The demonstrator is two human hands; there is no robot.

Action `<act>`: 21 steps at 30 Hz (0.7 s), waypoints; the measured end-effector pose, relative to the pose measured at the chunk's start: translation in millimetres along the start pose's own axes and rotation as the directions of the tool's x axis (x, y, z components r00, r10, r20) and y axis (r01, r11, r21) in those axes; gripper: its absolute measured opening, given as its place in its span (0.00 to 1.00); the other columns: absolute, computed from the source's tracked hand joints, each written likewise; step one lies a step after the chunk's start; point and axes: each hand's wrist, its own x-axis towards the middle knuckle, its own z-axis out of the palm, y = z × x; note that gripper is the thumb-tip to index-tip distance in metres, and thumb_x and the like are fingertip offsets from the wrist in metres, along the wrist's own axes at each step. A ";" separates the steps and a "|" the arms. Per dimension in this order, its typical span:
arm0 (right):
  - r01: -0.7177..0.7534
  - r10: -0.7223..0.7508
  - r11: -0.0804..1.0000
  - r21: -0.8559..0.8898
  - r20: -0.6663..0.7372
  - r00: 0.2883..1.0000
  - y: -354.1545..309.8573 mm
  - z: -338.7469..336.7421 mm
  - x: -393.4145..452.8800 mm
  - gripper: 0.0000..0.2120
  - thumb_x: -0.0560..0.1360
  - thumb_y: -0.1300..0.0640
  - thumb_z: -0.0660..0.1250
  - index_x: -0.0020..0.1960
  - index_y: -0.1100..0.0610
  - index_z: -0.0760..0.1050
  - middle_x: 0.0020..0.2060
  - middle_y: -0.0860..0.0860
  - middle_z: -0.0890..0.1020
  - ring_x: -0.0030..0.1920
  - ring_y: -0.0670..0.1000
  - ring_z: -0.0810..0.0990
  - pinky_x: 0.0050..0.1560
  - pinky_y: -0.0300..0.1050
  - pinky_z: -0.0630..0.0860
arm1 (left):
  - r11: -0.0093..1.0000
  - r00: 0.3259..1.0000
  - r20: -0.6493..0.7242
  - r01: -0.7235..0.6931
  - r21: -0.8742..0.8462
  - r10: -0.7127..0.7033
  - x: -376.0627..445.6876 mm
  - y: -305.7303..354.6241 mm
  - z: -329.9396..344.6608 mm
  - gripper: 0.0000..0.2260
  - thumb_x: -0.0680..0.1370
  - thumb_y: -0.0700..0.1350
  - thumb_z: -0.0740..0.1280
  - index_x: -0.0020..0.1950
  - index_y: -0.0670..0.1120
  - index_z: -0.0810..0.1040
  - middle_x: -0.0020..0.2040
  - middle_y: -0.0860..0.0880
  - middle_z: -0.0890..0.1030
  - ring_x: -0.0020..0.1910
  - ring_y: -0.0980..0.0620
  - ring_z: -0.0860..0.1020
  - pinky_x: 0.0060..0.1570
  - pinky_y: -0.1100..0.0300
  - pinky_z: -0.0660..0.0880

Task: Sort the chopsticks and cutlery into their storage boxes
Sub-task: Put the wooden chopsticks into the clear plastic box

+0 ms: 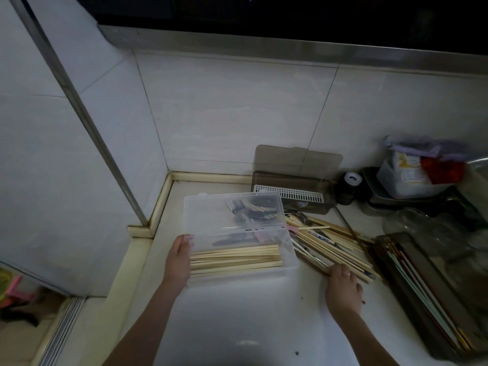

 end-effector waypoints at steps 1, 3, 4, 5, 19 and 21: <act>-0.032 0.035 0.994 0.103 -0.030 0.999 1.8 -0.7 -2.6 0.14 0.76 0.63 0.57 0.61 0.55 0.66 0.59 0.54 0.74 0.62 0.55 0.71 0.63 0.54 0.69 | 1.000 1.000 0.001 -0.004 -0.003 0.004 0.2 -0.1 -0.1 0.11 0.83 0.42 0.55 0.56 0.41 0.76 0.52 0.47 0.78 0.53 0.52 0.74 0.48 0.64 0.64; -0.061 0.091 0.959 0.276 -0.097 0.991 6.5 -5.4 -6.5 0.10 0.76 0.67 0.56 0.54 0.54 0.65 0.48 0.55 0.79 0.53 0.57 0.76 0.57 0.55 0.70 | 1.000 1.000 0.001 0.000 -0.007 0.000 0.3 -0.4 0.3 0.12 0.83 0.42 0.55 0.56 0.41 0.76 0.52 0.47 0.78 0.52 0.51 0.74 0.48 0.63 0.64; -0.055 0.101 0.947 0.317 -0.130 0.986 8.5 -9.0 -7.3 0.11 0.76 0.68 0.56 0.53 0.54 0.65 0.44 0.55 0.79 0.49 0.58 0.77 0.55 0.55 0.71 | 1.000 1.000 -0.003 0.004 -0.010 -0.004 0.3 -0.4 0.6 0.12 0.83 0.43 0.55 0.56 0.41 0.77 0.52 0.47 0.78 0.52 0.51 0.74 0.48 0.63 0.64; -0.031 0.095 0.939 0.341 -0.172 0.981 10.1 -12.6 -7.9 0.12 0.75 0.69 0.57 0.53 0.54 0.66 0.41 0.54 0.79 0.46 0.57 0.78 0.53 0.55 0.72 | 1.000 1.000 -0.005 0.003 -0.013 -0.003 0.0 -0.2 1.0 0.12 0.83 0.43 0.55 0.56 0.41 0.77 0.52 0.47 0.78 0.52 0.51 0.74 0.47 0.63 0.64; 0.705 -0.691 0.708 0.030 -0.178 0.701 -115.2 -19.6 -22.9 0.26 0.64 0.66 0.59 0.51 0.44 0.82 0.38 0.46 0.79 0.43 0.52 0.79 0.48 0.41 0.67 | 0.998 0.999 0.002 0.041 -0.052 -0.041 7.7 -11.9 -0.4 0.11 0.82 0.46 0.56 0.54 0.45 0.77 0.51 0.46 0.79 0.52 0.47 0.77 0.48 0.55 0.70; 0.723 -0.718 0.687 0.075 -0.085 0.691 -127.3 -14.2 -25.2 0.32 0.66 0.74 0.58 0.63 0.48 0.77 0.50 0.53 0.79 0.57 0.57 0.75 0.59 0.45 0.67 | 0.996 0.999 0.005 0.054 -0.071 -0.054 8.8 -13.7 0.3 0.11 0.82 0.46 0.56 0.54 0.46 0.77 0.52 0.46 0.79 0.54 0.48 0.77 0.51 0.52 0.72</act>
